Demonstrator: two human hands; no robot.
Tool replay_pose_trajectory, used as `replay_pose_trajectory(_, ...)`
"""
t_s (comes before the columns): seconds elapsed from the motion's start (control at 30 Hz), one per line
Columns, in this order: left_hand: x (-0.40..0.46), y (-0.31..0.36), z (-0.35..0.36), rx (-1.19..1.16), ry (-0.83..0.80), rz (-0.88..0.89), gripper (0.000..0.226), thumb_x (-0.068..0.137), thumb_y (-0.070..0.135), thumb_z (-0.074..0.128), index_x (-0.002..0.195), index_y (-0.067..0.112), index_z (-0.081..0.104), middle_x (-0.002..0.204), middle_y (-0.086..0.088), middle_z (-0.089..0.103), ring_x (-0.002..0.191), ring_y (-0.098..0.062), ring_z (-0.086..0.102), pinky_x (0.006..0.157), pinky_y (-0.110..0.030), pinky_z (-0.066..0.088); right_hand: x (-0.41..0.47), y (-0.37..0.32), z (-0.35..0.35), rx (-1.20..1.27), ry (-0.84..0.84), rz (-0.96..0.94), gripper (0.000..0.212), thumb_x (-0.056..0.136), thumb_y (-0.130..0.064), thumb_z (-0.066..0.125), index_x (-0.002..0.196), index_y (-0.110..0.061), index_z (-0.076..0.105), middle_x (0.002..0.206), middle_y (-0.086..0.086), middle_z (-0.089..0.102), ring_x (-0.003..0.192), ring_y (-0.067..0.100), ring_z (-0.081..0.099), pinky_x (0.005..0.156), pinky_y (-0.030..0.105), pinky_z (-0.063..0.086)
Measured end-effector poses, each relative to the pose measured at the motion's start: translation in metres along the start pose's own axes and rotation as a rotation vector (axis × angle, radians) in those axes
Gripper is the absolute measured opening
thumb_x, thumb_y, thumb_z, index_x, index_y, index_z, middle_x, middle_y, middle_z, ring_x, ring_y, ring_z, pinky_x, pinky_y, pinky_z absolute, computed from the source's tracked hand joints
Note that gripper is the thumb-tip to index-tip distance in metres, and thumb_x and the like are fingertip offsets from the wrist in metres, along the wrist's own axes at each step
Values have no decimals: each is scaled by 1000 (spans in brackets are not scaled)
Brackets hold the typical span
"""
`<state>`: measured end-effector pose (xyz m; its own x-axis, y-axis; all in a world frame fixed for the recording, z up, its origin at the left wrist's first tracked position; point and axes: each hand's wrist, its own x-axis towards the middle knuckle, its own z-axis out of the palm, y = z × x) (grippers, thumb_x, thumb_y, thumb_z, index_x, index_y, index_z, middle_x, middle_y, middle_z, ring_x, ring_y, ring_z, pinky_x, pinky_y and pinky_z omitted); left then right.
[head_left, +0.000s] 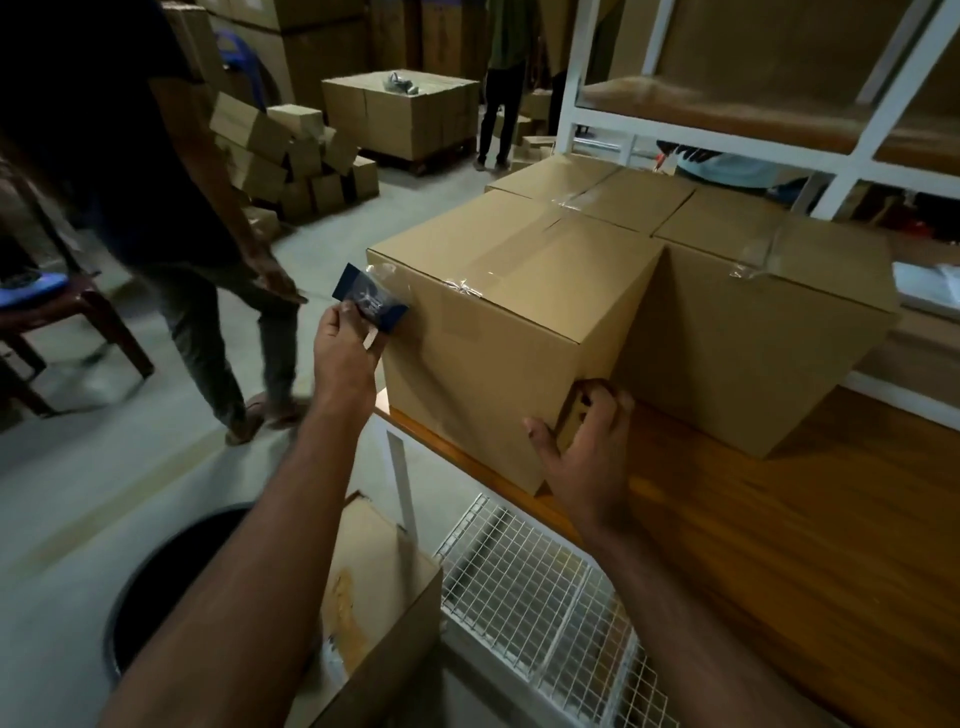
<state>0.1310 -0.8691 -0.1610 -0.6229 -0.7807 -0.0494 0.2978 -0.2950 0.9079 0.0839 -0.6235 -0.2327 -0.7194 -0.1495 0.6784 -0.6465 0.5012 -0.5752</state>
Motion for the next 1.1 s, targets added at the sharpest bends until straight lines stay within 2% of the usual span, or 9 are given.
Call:
replay_pose_trajectory(0.13,-32,-8,-17,31,-2,-9,25,108,26,38,122,20,58,128,-4,65,116,-19,66,102,-39,53,-21,-25,-4,51,144,-203,42,91,-39,63,117,-10,46,116,13,46,95,20,52,75,23,47)
replay_pose_trajectory(0.23,-66,-19,-32,73,-48,7,23,108,22,38,116,16,58,119,-6,68,110,-20,68,96,-36,55,-39,-60,7,200,-145,-235,31,95,-39,55,112,-13,56,106,6,55,94,8,50,77,12,42)
replay_pose_trajectory(0.33,-87,-29,-54,100,-45,-16,23,108,19,37,110,13,59,111,-8,70,103,-23,68,93,-36,56,-48,-91,26,363,-389,-46,35,96,-47,54,116,-19,58,102,-9,56,86,3,53,68,14,49)
replay_pose_trajectory(0.43,-101,-40,-87,135,13,-51,25,109,20,38,111,11,61,112,-17,70,103,-30,68,96,-42,54,-62,-112,48,484,-527,130,26,95,-39,60,116,-22,60,101,-8,62,87,4,60,68,18,54)
replay_pose_trajectory(0.63,-124,-46,-161,137,153,-94,29,108,18,38,114,-3,56,111,-22,67,103,-33,65,98,-43,52,-101,-146,85,472,-666,80,6,95,-16,64,100,-13,67,89,-3,67,81,0,61,67,5,44)
replay_pose_trajectory(0.83,-141,-59,-242,291,265,-233,22,107,25,44,104,17,64,95,0,67,87,-12,60,76,-23,52,-141,-158,137,396,-815,29,5,94,-19,63,89,-18,63,81,-4,63,77,15,61,66,35,55)
replay_pose_trajectory(0.93,-145,-68,-281,275,385,-352,24,105,32,48,125,23,57,109,-2,67,91,-14,62,77,-27,52,-156,-165,154,361,-832,39,14,94,-14,62,81,-16,57,73,-4,57,68,16,55,58,30,43)
replay_pose_trajectory(1.0,-148,-72,-305,238,504,-403,48,105,33,48,150,26,35,113,-4,65,87,-15,62,72,-28,50,-163,-166,164,317,-861,62,16,95,-13,61,81,-18,56,72,-5,54,68,17,54,59,27,36)
replay_pose_trajectory(1.1,-152,-82,-329,383,548,-432,47,107,22,44,152,14,34,103,-4,61,77,-13,55,67,-27,45,-174,-159,182,180,-983,103,9,96,-16,60,88,-15,64,77,-4,59,72,17,56,54,21,34)
